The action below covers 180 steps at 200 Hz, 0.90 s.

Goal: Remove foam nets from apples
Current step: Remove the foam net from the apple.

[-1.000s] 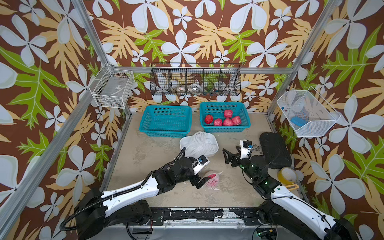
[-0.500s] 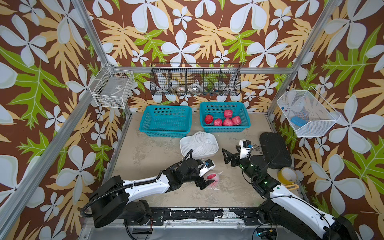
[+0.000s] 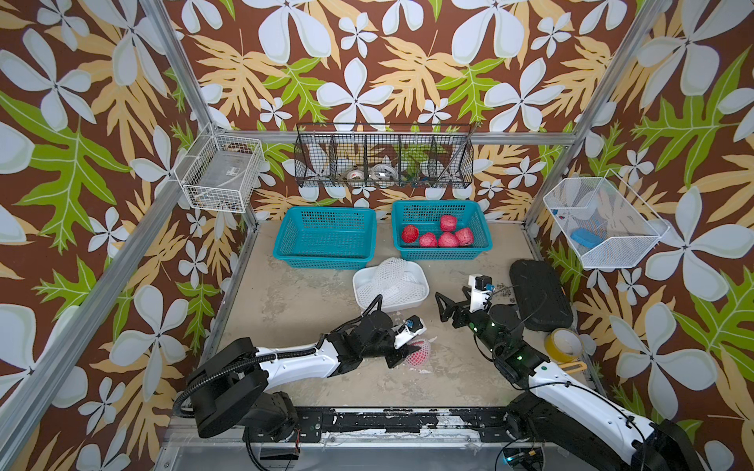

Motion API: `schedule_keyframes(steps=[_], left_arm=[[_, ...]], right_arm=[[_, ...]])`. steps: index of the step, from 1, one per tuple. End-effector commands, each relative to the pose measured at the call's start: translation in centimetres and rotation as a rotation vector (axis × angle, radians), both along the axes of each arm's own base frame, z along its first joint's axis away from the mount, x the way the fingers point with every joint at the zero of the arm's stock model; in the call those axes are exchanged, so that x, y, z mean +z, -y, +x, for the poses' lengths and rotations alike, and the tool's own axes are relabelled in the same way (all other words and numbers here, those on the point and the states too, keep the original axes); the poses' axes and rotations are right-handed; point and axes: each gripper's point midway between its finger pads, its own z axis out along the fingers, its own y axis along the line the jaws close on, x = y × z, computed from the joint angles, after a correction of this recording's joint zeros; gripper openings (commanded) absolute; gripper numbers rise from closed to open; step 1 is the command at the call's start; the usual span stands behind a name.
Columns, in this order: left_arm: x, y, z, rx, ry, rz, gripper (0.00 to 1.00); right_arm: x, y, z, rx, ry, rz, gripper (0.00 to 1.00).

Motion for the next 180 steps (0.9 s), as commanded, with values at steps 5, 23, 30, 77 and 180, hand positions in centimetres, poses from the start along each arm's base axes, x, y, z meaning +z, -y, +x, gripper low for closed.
schedule_keyframes(steps=[5,23,30,77,180], left_arm=[[1.2,0.5,0.0,-0.027,0.019,-0.024,0.21],[1.2,0.5,0.0,-0.028,0.026,-0.012,0.17],[1.2,0.4,0.0,-0.028,0.029,-0.006,0.15],[4.1,0.4,0.3,-0.018,0.066,-0.038,0.08],[6.7,0.6,1.4,0.016,0.121,-0.057,0.03]], right_arm=[[0.3,0.3,0.2,-0.023,0.011,0.002,1.0],[0.2,0.7,0.2,-0.044,0.013,0.003,0.99],[0.2,0.9,0.2,-0.05,0.016,0.004,0.99],[0.6,1.4,0.0,-0.072,0.032,0.007,0.99],[0.7,1.6,-0.1,-0.08,0.035,0.015,0.99]])
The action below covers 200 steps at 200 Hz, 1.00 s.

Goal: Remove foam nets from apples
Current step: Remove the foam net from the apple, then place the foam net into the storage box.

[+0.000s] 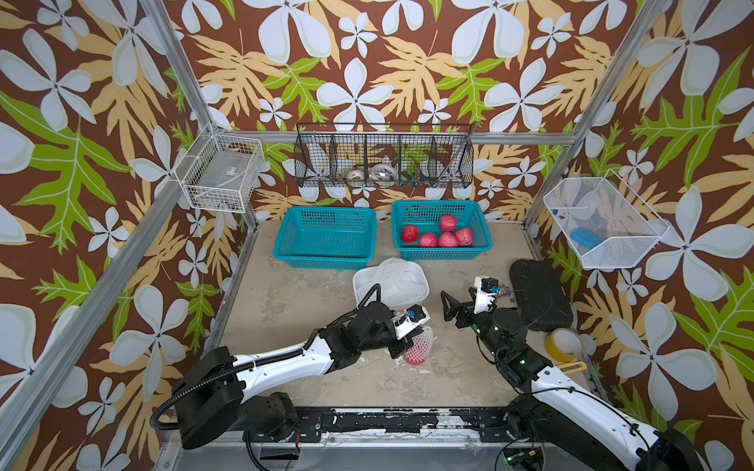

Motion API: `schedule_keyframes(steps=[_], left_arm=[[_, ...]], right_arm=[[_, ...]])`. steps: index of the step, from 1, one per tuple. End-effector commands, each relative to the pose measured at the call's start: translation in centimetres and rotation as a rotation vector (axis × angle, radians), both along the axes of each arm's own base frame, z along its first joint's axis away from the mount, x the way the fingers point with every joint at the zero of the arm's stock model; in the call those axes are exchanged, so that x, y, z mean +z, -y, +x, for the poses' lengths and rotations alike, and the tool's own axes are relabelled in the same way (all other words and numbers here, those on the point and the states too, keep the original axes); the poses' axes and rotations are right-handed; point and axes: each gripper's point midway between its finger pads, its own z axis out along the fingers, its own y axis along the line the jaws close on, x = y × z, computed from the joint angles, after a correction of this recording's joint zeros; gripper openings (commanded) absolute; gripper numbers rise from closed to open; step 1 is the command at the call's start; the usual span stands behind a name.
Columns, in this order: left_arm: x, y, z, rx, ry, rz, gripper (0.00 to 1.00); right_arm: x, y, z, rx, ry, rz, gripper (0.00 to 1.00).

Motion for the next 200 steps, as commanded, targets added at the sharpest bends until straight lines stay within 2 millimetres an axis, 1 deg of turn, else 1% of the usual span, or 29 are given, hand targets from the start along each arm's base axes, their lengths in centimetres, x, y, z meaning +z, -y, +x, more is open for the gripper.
schedule_keyframes(steps=[1,9,21,38,47,57,66,75,87,93,98,109,119,135,142,149,163,172,178,200], left_arm=[[0.7,0.1,0.3,0.0,0.024,0.013,0.03],[1.3,0.1,0.3,0.0,0.034,0.006,0.03],[2.9,-0.1,0.7,0.019,0.079,-0.017,0.03],[5.9,-1.1,2.6,0.097,0.17,-0.067,0.04],[7.6,-1.8,4.0,0.135,0.199,-0.104,0.09],[9.6,-3.0,6.7,0.213,0.212,-0.149,0.11],[10.6,-4.1,9.1,0.274,0.211,-0.175,0.12],[10.9,-5.0,11.4,0.328,0.221,-0.174,0.13],[10.9,-6.3,14.4,0.434,0.247,-0.134,0.13],[10.8,-6.8,15.6,0.471,0.247,-0.114,0.12],[11.4,-7.2,16.5,0.503,0.256,-0.112,0.12],[12.7,-8.2,17.8,0.567,0.277,-0.127,0.12],[14.0,-9.6,19.0,0.641,0.29,-0.145,0.12],[15.2,-12.8,20.7,0.83,0.33,-0.139,0.13],[15.2,-13.6,21.2,0.87,0.349,-0.124,0.16],[14.9,-14.2,21.9,0.904,0.361,-0.099,0.17],[12.8,-14.3,23.5,0.928,0.355,-0.021,0.16],[11.2,-14.1,24.4,0.925,0.332,0.018,0.15],[10.0,-13.4,24.7,0.889,0.308,0.029,0.15],[6.1,-11.6,24.7,0.806,0.217,0.048,0.15]], right_arm=[[0.5,0.1,0.1,-0.009,0.012,0.015,0.99],[0.6,0.3,0.1,-0.018,0.014,0.012,0.99],[0.8,0.8,0.1,-0.047,0.018,0.016,0.99],[1.2,1.8,-0.1,-0.094,0.037,0.026,0.99],[1.4,2.3,-0.1,-0.12,0.041,0.029,0.99],[1.7,2.7,-0.1,-0.14,0.045,0.03,0.99],[1.9,2.8,-0.1,-0.143,0.045,0.03,0.99],[2.2,2.6,0.0,-0.136,0.043,0.032,0.99],[2.4,2.1,0.2,-0.118,0.035,0.035,0.99],[2.4,1.8,0.3,-0.105,0.028,0.033,0.99],[2.5,1.3,0.5,-0.089,0.022,0.032,0.99],[2.6,0.3,0.9,-0.046,0.008,0.027,0.98],[2.6,-0.7,1.2,-0.007,-0.008,0.026,0.98],[2.2,-1.8,1.7,0.033,-0.036,0.026,0.98],[2.0,-2.2,1.7,0.052,-0.041,0.027,0.98],[1.9,-2.5,1.8,0.066,-0.042,0.03,0.97],[2.1,-2.8,1.7,0.084,-0.034,0.04,0.98],[2.2,-3.0,1.7,0.094,-0.029,0.043,0.97],[2.3,-3.0,1.7,0.095,-0.026,0.044,0.97],[2.6,-3.0,1.5,0.1,-0.02,0.034,0.97]])
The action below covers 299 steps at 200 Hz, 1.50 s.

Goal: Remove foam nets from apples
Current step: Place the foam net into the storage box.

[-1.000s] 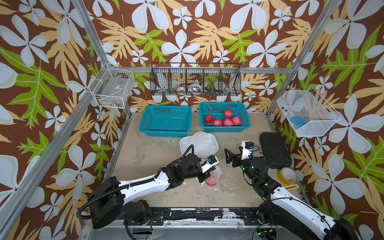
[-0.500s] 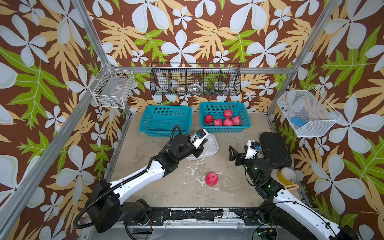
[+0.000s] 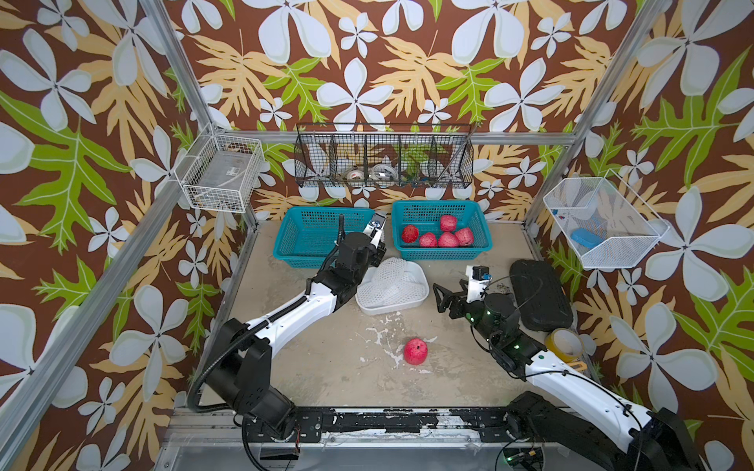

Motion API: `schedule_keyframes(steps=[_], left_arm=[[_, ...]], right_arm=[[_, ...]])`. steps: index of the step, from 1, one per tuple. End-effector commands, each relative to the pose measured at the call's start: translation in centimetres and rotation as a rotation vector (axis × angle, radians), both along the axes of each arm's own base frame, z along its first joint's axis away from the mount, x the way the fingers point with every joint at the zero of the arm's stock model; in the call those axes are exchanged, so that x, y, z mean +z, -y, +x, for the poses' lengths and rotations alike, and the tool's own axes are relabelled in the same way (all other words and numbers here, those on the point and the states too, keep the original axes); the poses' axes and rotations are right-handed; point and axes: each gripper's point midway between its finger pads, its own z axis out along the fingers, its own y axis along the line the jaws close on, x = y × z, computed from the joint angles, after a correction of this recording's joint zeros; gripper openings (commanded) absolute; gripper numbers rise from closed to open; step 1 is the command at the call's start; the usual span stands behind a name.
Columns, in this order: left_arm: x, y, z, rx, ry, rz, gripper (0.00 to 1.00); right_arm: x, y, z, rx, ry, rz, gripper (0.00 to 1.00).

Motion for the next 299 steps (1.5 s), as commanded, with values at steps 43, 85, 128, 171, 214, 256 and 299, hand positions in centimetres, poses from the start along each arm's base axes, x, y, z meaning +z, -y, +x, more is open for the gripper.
schedule_keyframes(steps=[43,85,128,171,214,256,299], left_arm=[[-10.6,3.5,-1.2,-0.135,-0.268,0.062,0.11],[-9.9,6.3,-4.0,-0.153,-0.284,0.117,0.11],[-10.5,7.0,-4.5,-0.166,-0.337,0.08,0.12],[-15.9,8.1,-4.7,-0.204,-0.461,0.099,0.08],[-20.5,7.1,-5.2,-0.209,-0.559,0.08,0.08],[-23.9,6.8,-5.2,-0.201,-0.626,0.062,0.08],[-23.7,6.8,-4.4,-0.193,-0.595,0.088,0.08]], right_arm=[[-0.5,-1.4,-0.4,0.087,-0.024,-0.039,0.98],[-4.3,-2.9,-0.7,0.17,-0.201,-0.098,0.97],[-5.1,-2.5,0.0,0.133,-0.229,-0.138,0.98],[-6.7,-4.5,-0.7,0.249,-0.322,-0.14,0.99],[-10.5,-5.0,-4.0,0.33,-0.44,-0.139,1.0],[-9.4,-4.5,-6.2,0.359,-0.395,-0.114,1.0],[-10.4,-5.4,-9.0,0.408,-0.443,-0.216,1.0]])
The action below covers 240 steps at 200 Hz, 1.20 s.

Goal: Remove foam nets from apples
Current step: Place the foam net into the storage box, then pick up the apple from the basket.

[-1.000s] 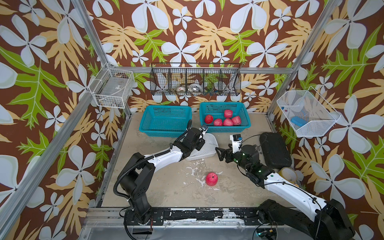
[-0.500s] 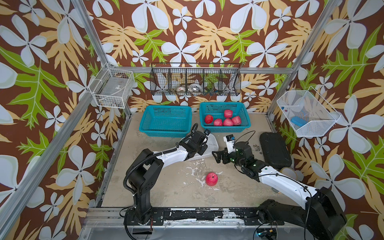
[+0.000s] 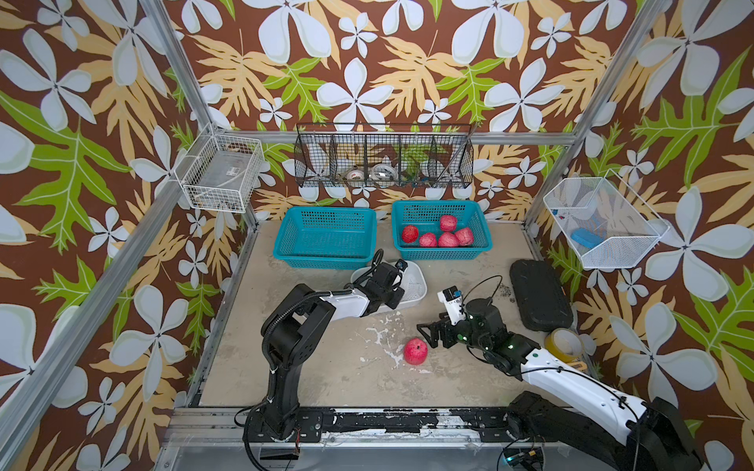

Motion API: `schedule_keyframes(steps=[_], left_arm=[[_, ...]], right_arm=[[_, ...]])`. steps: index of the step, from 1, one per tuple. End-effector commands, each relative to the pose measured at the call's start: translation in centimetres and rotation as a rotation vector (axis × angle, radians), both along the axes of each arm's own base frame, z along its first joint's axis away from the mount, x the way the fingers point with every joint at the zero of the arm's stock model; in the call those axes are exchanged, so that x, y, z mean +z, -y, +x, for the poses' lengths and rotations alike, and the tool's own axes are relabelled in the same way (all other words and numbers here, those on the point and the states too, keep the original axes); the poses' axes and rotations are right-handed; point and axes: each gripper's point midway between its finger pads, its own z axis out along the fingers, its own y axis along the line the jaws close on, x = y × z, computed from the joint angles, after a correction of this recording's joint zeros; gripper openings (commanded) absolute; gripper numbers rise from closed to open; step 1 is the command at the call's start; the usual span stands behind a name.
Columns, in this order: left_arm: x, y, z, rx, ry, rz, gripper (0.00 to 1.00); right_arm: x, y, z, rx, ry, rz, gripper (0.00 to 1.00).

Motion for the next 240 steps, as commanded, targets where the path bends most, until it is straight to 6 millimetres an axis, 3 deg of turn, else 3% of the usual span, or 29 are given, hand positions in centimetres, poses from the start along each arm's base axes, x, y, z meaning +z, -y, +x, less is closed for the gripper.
schedule_keyframes(steps=[1,31,74,139,157,200,215,240], left_arm=[[-1.7,-0.8,-0.6,0.003,-0.052,0.054,0.08],[-2.1,-0.5,-0.6,-0.009,-0.061,0.055,0.09],[-1.4,-0.8,-0.3,0.013,-0.042,0.054,0.13],[3.3,-1.4,0.5,0.051,0.042,0.043,0.37],[5.0,-1.5,0.7,0.058,0.062,0.037,0.5],[9.2,-1.5,0.4,0.061,0.11,-0.021,0.77],[10.5,-1.6,0.3,0.062,0.117,-0.038,0.8],[12.6,-1.9,-0.4,0.063,0.14,-0.07,0.87]], right_arm=[[-1.8,-0.1,-1.5,0.028,-0.056,-0.088,1.0],[-3.7,-1.7,-3.4,0.092,-0.095,-0.178,1.0],[-6.6,-2.2,-3.3,0.092,-0.17,-0.266,1.0],[-8.3,-3.6,-3.1,0.151,-0.219,-0.303,1.0],[-8.5,-3.7,-3.2,0.158,-0.223,-0.312,0.98],[-8.7,-3.5,-3.2,0.164,-0.219,-0.331,0.79],[-8.4,-3.5,-3.0,0.155,-0.208,-0.334,0.67],[-7.3,-3.6,-2.5,0.136,-0.177,-0.317,0.58]])
